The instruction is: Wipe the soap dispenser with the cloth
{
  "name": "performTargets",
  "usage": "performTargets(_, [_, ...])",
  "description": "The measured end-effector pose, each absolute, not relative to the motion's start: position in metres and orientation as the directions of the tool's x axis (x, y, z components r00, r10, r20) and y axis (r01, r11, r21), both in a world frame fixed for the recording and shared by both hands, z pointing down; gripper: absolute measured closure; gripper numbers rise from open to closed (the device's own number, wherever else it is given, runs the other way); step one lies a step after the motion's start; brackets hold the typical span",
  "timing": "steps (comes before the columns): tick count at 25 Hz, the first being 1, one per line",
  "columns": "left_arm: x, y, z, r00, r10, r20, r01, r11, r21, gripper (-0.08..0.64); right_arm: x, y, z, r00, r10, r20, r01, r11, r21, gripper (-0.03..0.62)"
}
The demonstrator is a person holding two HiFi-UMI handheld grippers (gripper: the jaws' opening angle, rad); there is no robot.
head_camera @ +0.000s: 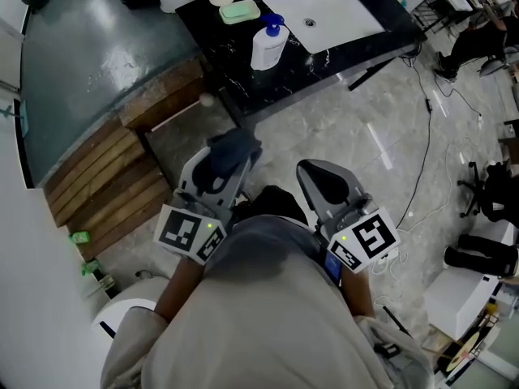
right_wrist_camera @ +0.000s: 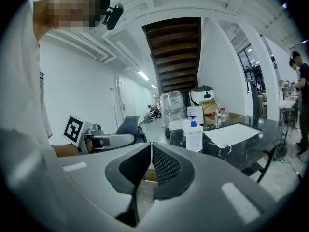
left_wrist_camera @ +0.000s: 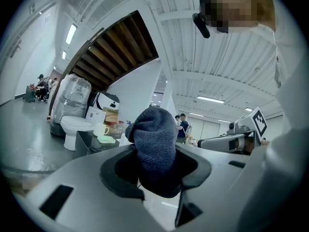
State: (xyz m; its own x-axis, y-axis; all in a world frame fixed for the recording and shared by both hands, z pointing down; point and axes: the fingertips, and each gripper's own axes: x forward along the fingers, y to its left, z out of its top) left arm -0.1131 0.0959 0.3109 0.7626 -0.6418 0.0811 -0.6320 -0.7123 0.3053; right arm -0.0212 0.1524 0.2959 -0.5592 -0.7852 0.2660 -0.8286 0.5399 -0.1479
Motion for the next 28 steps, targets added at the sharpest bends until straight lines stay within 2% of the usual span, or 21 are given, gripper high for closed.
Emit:
performTargets(13, [-0.120, 0.088, 0.316, 0.771, -0.633, 0.074, -0.613, -0.706, 0.354, 0.397, -0.035, 0.143, 0.296, -0.585, -0.756, 0.293, -0.808, 0.574, -0.133, 0.591])
performTargets(28, [-0.094, 0.027, 0.324, 0.789, -0.606, 0.105, -0.598, -0.716, 0.362, 0.397, -0.013, 0.080, 0.303, -0.594, -0.747, 0.299, -0.803, 0.573, -0.162, 0.591])
